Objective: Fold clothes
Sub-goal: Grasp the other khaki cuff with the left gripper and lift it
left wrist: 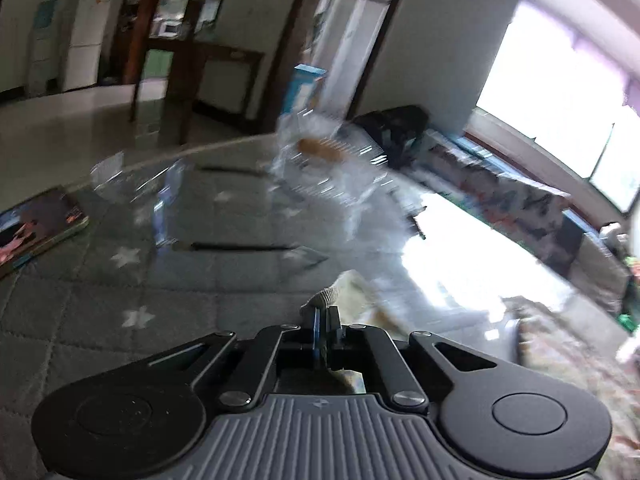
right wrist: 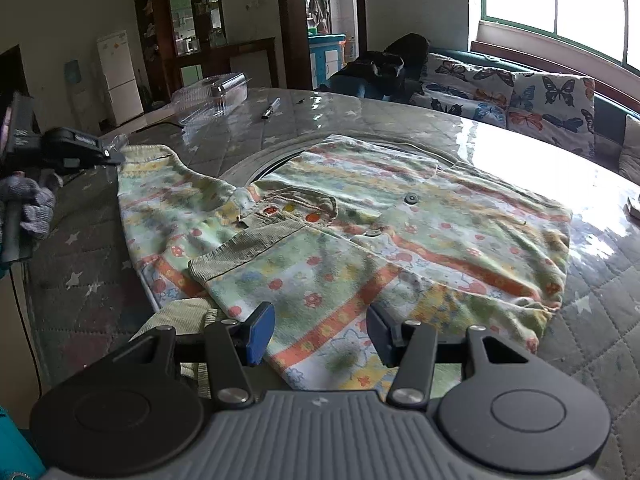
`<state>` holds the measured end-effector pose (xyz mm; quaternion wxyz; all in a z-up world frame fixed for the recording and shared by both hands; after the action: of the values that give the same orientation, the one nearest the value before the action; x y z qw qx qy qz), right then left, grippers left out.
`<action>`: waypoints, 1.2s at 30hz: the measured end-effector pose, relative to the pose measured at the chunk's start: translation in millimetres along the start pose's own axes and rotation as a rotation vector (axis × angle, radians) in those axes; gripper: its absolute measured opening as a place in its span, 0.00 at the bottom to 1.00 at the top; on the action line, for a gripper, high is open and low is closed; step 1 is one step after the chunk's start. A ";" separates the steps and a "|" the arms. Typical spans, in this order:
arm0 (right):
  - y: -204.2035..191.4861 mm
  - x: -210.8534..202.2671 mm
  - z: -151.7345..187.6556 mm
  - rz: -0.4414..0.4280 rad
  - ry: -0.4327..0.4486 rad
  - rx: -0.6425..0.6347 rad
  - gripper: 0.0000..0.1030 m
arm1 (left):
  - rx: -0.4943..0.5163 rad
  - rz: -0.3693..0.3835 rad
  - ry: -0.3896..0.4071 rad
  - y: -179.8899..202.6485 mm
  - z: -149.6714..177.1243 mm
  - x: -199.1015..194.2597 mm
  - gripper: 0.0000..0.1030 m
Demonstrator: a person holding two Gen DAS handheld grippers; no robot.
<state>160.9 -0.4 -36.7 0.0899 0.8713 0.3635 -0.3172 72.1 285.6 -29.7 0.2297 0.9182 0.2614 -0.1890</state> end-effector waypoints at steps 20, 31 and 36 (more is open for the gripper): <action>64.8 -58.6 2.5 0.130 0.137 0.152 0.50 | 0.255 0.710 -0.067 264.0 53.5 -108.2 0.02; 99.0 -76.6 15.3 0.203 0.162 0.252 0.50 | 0.421 0.770 -0.306 298.8 144.5 -97.4 0.10; 89.0 -65.1 6.0 0.153 0.151 0.245 0.49 | 0.450 0.780 -0.334 288.4 153.3 -100.2 0.35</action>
<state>184.6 -104.3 -7.7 -0.0206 0.9223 0.2602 -0.2849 121.4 -52.2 -15.9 0.1178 0.9319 -0.1906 -0.2853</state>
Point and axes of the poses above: each gripper's, at about its wrist camera, not at the fingertips, and x roughly the way its jaws point, y to its right, z to its underside, the point moved 9 cm from there along x, roughly the way its jaws point, and after that the axes turned 4 degrees about y, right-handed, at the moved point
